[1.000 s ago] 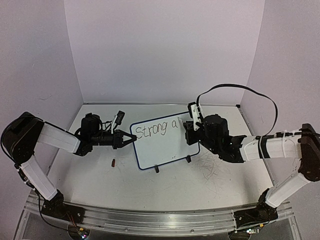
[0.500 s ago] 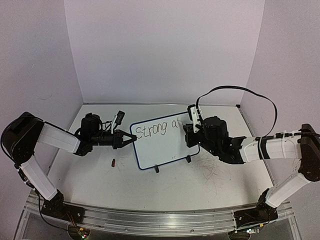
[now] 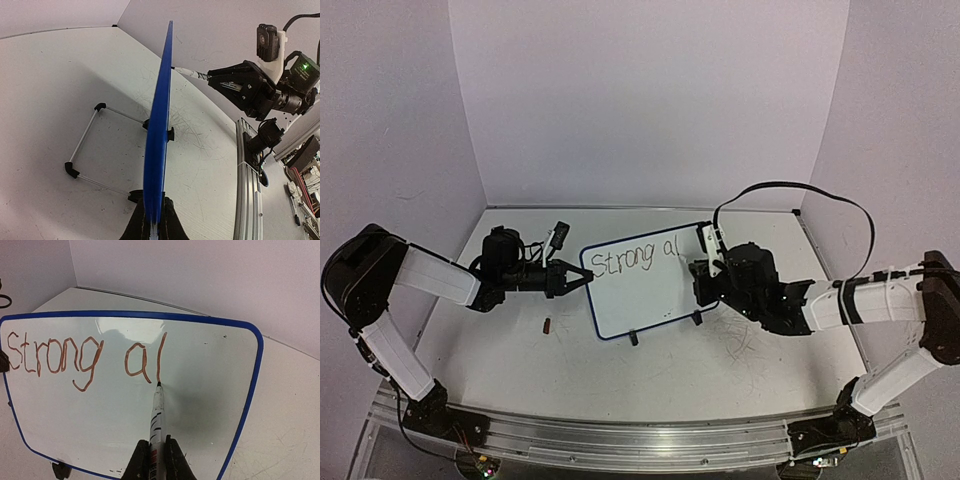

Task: Write a sentence on the whiteboard

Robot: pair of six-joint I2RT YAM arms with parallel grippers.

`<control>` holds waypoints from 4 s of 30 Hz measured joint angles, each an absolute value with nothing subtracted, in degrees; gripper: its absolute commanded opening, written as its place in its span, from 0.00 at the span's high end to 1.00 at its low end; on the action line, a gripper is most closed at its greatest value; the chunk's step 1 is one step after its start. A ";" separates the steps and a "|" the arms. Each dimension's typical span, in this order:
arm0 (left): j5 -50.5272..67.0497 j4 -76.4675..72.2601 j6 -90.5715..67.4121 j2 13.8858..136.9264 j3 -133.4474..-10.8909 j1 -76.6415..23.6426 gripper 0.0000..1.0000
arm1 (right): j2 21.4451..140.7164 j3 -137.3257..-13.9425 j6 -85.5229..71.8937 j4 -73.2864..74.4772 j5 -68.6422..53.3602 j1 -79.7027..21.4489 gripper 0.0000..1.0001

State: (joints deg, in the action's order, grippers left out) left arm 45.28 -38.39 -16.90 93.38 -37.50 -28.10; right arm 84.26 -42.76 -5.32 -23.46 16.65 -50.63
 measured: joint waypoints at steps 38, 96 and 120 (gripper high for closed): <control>45.23 -37.34 -16.38 92.70 -37.50 -28.16 1.00 | 85.04 -45.77 -2.40 -26.52 16.18 -50.65 1.00; 43.30 -35.97 -16.47 91.88 -37.52 -28.88 1.00 | 80.21 -45.42 5.85 -20.81 7.35 -58.33 1.00; 42.94 -35.75 -16.49 91.88 -37.74 -28.99 1.00 | 94.52 -54.81 6.87 -21.31 7.96 -67.02 1.00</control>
State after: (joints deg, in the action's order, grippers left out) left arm 42.94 -35.75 -16.49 91.88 -37.74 -28.99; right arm 94.52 -54.81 6.87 -21.31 7.96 -67.02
